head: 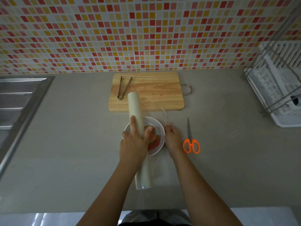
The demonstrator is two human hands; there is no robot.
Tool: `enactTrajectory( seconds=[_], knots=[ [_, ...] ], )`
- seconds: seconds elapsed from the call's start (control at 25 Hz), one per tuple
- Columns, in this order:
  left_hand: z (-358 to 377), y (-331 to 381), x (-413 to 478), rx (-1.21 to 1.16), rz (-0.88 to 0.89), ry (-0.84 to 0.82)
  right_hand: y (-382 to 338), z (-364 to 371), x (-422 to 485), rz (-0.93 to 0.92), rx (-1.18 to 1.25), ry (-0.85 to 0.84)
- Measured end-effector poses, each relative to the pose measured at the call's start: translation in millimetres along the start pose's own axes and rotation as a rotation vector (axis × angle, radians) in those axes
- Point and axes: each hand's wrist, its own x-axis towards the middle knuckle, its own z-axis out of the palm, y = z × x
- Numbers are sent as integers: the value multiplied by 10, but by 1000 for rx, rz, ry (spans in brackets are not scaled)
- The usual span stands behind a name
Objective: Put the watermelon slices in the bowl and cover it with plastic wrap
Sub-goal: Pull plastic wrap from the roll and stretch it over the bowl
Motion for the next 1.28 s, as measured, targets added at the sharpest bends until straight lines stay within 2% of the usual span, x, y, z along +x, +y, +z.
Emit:
enactTrajectory(
  seconds=[0.12,0.4,0.64,0.72,0.88,1.04,1.28],
  knots=[
    [-66,-69,46,-120,-52,1,4,-4,10,-33,-56,7],
    [-175,-221,87,-124,-15,61,14,29,-22,-86,-102,22],
    [-193,-272,133,-206,-10,20,27,40,-14,-81,-80,47],
    [-175,-237,94,-221,-24,38,32,64,-33,-25,-24,41],
    [-159,-236,91,-193,-39,45,13,26,-57,231,158,-26],
    [-154,-253,95,-174,-44,40,109,30,-341,258,84,-53],
    [-152,-232,97,-114,-40,57,220,246,-881,396,308,-113]
  ],
)
